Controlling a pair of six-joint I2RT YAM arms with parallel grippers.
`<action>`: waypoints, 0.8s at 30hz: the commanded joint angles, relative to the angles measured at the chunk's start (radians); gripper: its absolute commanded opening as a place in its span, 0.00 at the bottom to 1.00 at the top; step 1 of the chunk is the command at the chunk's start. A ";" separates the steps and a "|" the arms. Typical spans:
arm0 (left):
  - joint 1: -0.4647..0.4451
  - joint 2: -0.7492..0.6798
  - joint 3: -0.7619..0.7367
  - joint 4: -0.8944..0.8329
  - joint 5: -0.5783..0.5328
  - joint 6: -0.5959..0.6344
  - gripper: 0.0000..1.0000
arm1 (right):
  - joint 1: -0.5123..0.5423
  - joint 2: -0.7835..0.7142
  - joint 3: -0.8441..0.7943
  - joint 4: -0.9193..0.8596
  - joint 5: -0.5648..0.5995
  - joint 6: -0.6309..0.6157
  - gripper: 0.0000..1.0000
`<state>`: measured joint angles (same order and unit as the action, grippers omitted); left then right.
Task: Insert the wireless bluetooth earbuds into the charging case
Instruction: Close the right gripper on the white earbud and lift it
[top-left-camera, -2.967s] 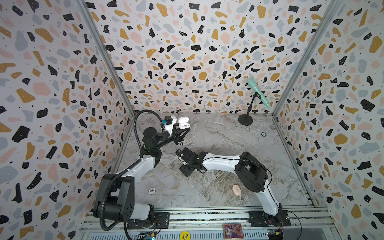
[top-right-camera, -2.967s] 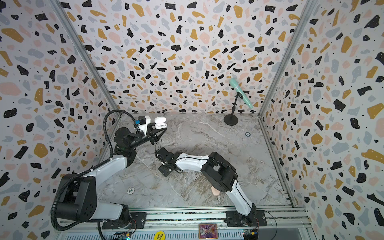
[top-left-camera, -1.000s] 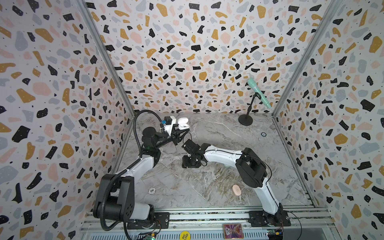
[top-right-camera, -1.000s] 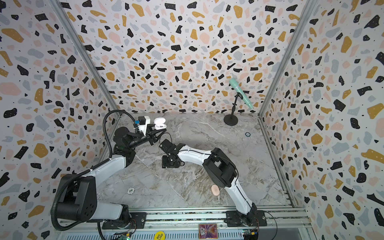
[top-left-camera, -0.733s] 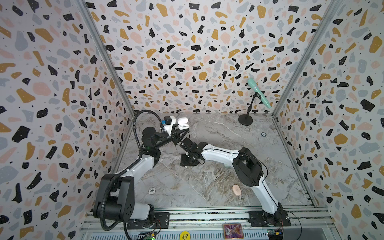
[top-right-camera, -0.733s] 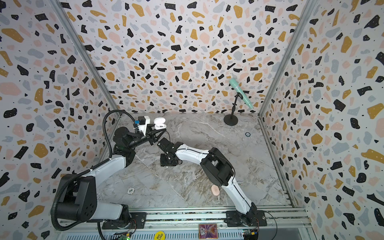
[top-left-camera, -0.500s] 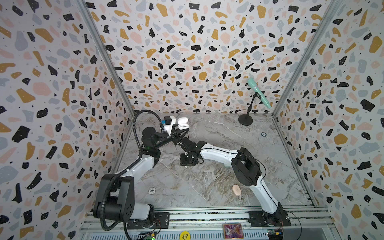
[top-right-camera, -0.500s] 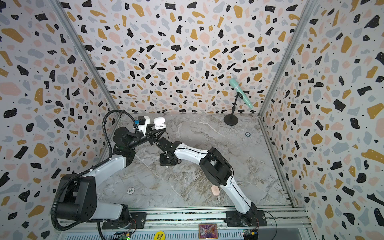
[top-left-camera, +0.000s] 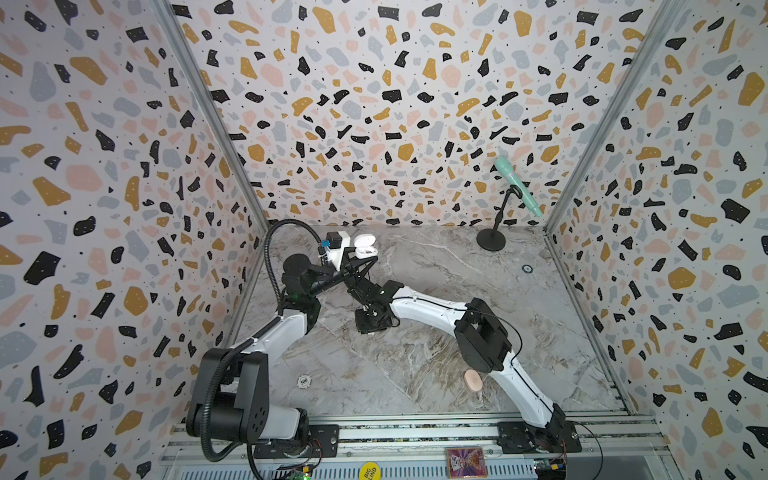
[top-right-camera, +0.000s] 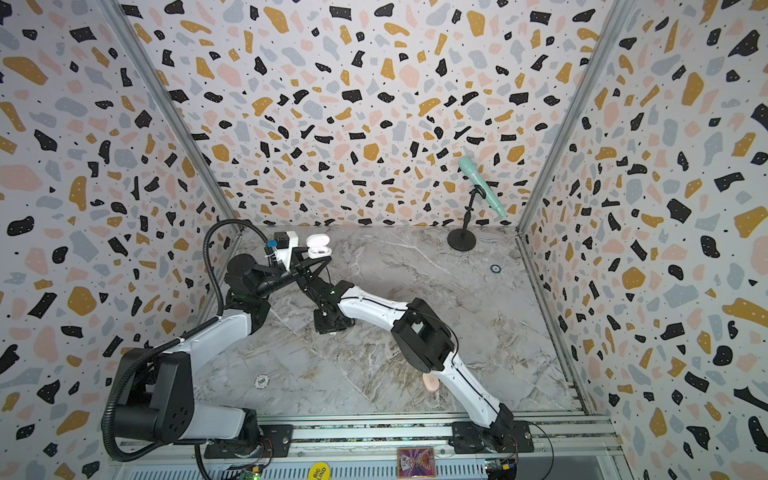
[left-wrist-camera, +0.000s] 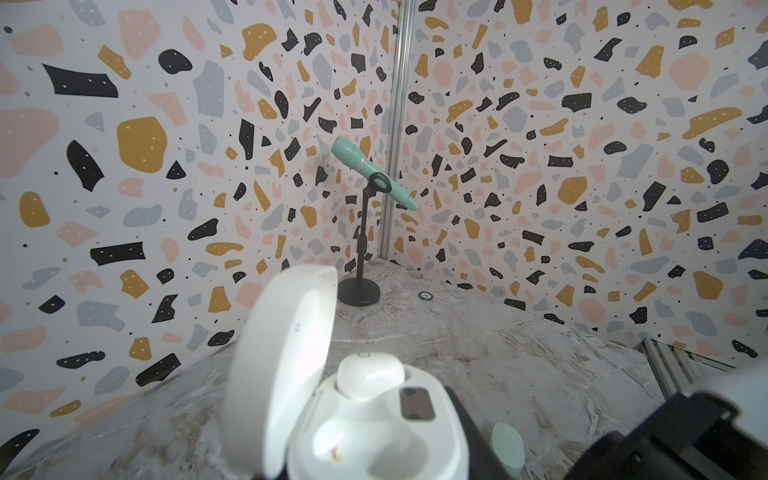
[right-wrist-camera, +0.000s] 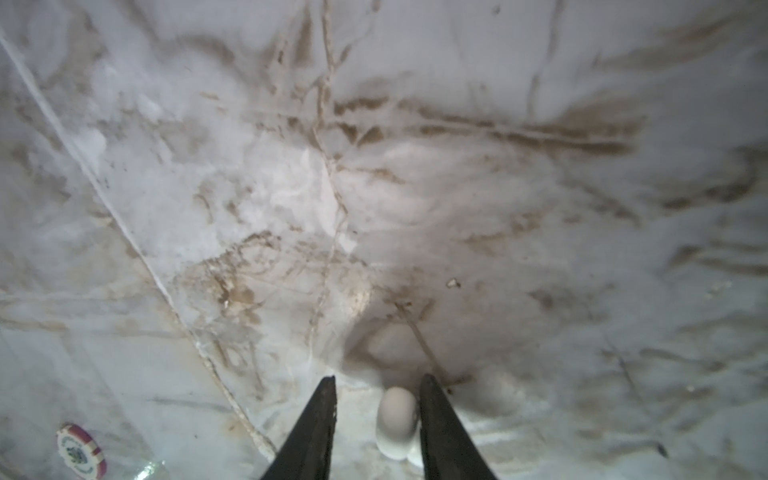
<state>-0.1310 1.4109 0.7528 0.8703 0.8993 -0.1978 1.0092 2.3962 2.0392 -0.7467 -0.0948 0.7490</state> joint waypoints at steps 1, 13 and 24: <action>0.001 0.001 0.023 0.061 0.015 -0.007 0.32 | 0.019 0.022 0.051 -0.101 0.049 -0.041 0.35; 0.001 0.001 0.020 0.064 0.014 -0.013 0.32 | 0.037 0.047 0.089 -0.164 0.091 -0.068 0.28; 0.001 0.005 0.023 0.068 0.016 -0.018 0.32 | 0.042 0.067 0.132 -0.207 0.114 -0.086 0.25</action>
<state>-0.1310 1.4109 0.7528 0.8764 0.9001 -0.2058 1.0447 2.4474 2.1452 -0.8932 -0.0021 0.6781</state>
